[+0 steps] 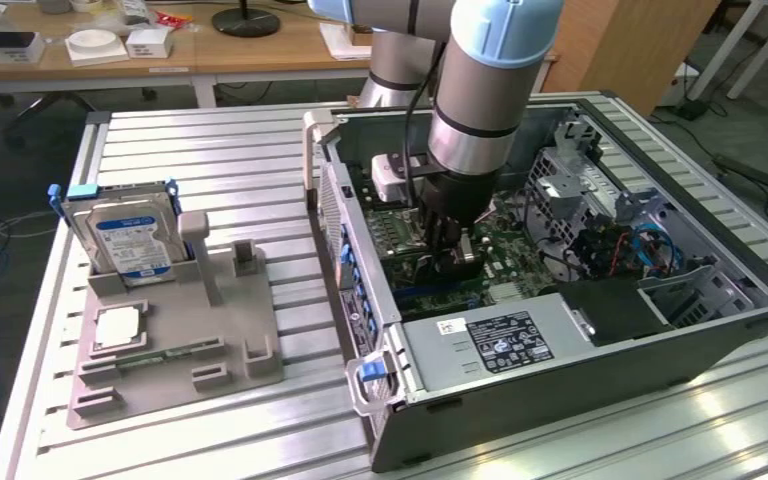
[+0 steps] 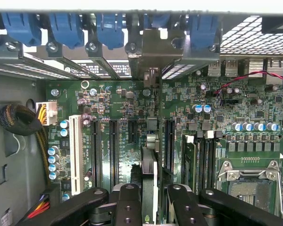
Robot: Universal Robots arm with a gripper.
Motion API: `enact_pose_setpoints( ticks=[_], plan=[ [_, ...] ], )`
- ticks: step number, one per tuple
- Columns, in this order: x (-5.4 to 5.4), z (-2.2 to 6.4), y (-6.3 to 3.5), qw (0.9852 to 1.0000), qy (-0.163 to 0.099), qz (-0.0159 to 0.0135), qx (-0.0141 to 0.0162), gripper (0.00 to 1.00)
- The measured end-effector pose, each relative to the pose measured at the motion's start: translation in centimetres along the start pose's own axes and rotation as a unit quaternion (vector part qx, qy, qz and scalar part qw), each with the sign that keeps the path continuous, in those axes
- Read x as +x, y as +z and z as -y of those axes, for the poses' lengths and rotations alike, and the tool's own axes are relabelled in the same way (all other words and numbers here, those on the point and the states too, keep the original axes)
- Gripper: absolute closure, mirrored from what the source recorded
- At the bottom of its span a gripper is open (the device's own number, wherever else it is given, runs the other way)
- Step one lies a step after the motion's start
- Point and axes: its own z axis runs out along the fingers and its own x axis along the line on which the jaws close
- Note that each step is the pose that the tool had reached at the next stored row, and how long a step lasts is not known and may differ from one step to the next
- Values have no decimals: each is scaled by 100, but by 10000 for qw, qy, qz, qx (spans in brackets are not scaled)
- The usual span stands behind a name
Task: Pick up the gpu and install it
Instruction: 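Insert the gpu into the slot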
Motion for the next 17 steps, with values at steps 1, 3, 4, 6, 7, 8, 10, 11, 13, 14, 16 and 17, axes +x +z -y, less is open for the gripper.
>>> enact_pose_setpoints(
  ticks=[1, 3, 4, 6, 7, 8, 10, 11, 13, 14, 16, 17],
  plan=[
    [0, 0, 1, 10000, 0, 0, 0, 74],
    [0, 1, 7, 10000, 0, -1, 0, 74],
    [1, 2, 14, 10000, 0, -2, -1, 74],
    [2, 2, 28, 10000, 0, -3, 0, 74],
    [2, 3, 35, 10000, -1, -4, -1, 74],
    [2, 2, 40, 10000, -1, -5, -2, 74],
    [2, 2, 44, 10000, 0, -4, -1, 74],
    [1, 2, 47, 10000, 0, -1, 1, 74],
    [1, 2, 43, 10000, 0, 0, 1, 74],
    [0, 2, 36, 10000, 0, 5, 4, 74],
    [-2, 2, 14, 10000, 1, 9, 12, 74],
    [-2, 2, 0, 10000, 1, 9, 16, 74]
  ],
)
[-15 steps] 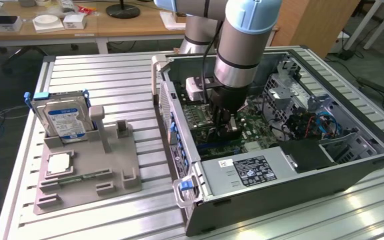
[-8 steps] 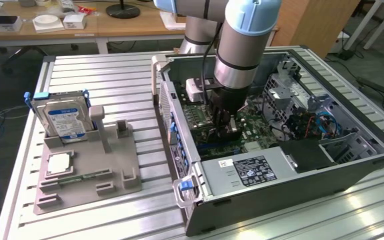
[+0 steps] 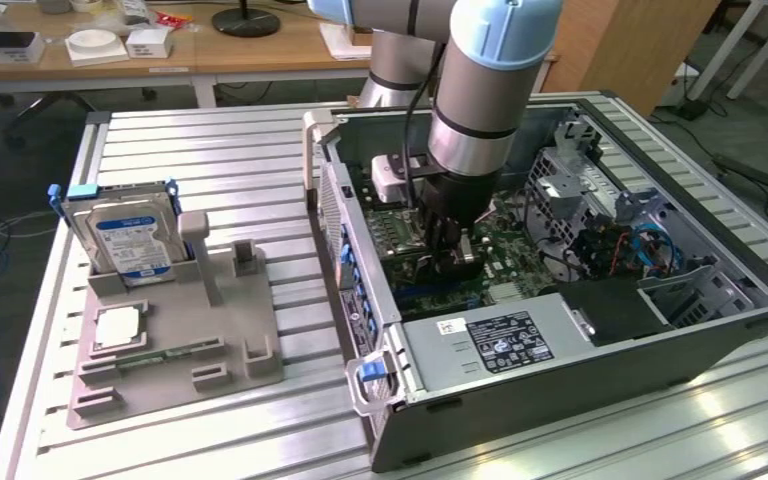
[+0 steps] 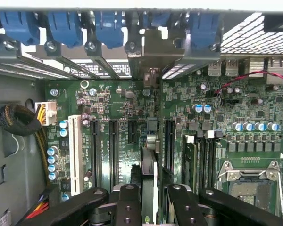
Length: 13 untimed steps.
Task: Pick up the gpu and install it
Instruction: 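Insert the gpu into the slot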
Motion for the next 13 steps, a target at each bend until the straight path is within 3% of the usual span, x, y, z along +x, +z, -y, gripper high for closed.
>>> enact_pose_setpoints(
  ticks=[13],
  plan=[
    [2, 4, -16, 10000, -1, -8, 1, 74]
  ],
)
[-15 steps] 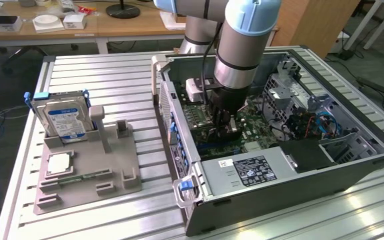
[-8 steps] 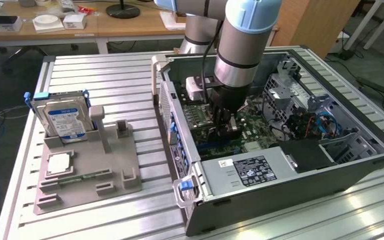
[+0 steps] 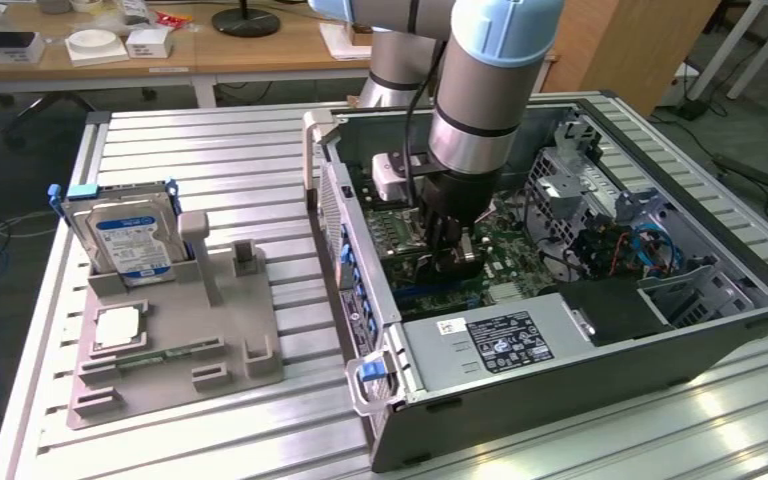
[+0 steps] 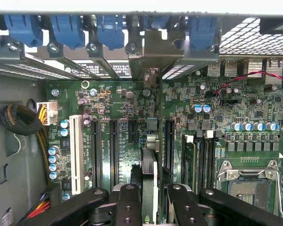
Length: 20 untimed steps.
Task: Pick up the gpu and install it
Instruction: 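Insert the gpu into the slot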
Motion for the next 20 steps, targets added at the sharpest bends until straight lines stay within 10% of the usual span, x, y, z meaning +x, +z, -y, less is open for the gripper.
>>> enact_pose_setpoints(
  ticks=[20],
  plan=[
    [2, -3, 52, 10000, -2, -2, 0, 74]
  ],
)
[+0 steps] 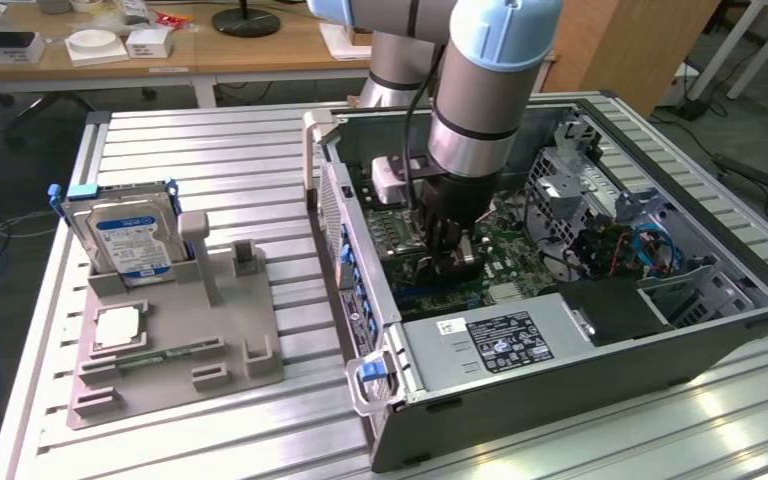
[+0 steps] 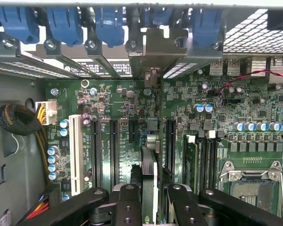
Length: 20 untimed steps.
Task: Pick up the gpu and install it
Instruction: 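Insert the gpu into the slot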
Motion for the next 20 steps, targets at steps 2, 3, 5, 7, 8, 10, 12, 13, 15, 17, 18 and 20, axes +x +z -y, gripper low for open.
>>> enact_pose_setpoints(
  ticks=[2, 3, 5, 7, 8, 10, 12, 13, 15, 17, 18, 20],
  plan=[
    [0, -5, 7, 10000, 0, 0, 3, 74],
    [0, -6, 8, 10000, 0, 0, 4, 74],
    [0, -8, 8, 10000, 1, 1, 1, 74],
    [0, -7, 8, 10000, 1, 0, 5, 74],
    [0, -7, 4, 10000, 2, 0, 5, 74],
    [-1, -7, -9, 10000, 2, 6, 7, 74],
    [-2, -8, -21, 10000, 2, 6, 5, 74],
    [-2, -8, -29, 10000, 2, 5, 5, 74],
    [-2, -8, -40, 10000, 2, 4, 7, 74],
    [-2, -7, -52, 10000, 2, 4, 7, 74],
    [-2, -7, -60, 10000, 1, 3, 7, 74],
    [-2, -7, -71, 10000, 1, 3, 7, 74]
  ],
)
